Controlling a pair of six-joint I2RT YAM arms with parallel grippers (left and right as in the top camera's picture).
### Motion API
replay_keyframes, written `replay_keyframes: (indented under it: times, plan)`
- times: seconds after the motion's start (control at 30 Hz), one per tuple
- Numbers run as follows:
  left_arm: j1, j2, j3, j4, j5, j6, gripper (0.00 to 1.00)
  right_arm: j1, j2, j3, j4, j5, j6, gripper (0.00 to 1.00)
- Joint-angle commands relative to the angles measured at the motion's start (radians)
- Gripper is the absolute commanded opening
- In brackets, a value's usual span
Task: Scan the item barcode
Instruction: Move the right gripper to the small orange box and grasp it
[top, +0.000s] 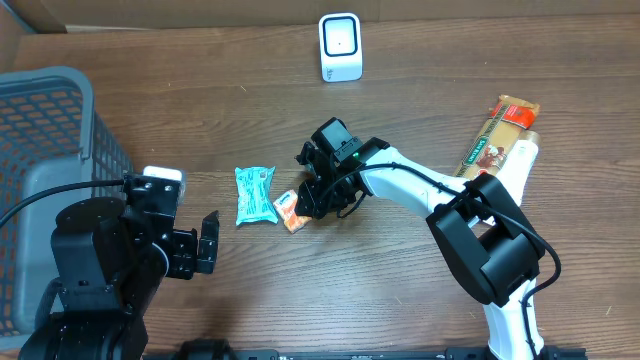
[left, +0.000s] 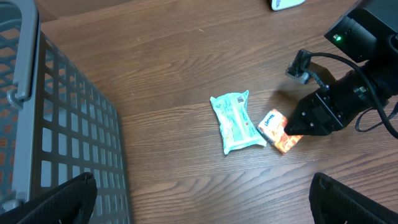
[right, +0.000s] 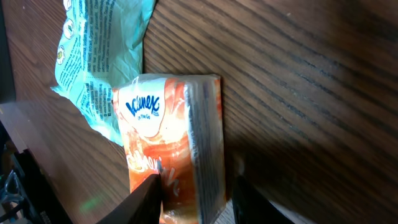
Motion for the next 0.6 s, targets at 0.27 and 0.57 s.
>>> replay_keyframes:
  times: [0.27,0.57]
  plan:
    - [0.004,0.0,0.002,0.004,-0.009,0.022,1.0,0.008,0.042,-0.015,0.031,0.003,0.082,0.06]
    - [0.004,0.0,0.002,0.004,-0.009,0.022,1.0,-0.055,0.032,-0.014,0.0,-0.194,0.094,0.04]
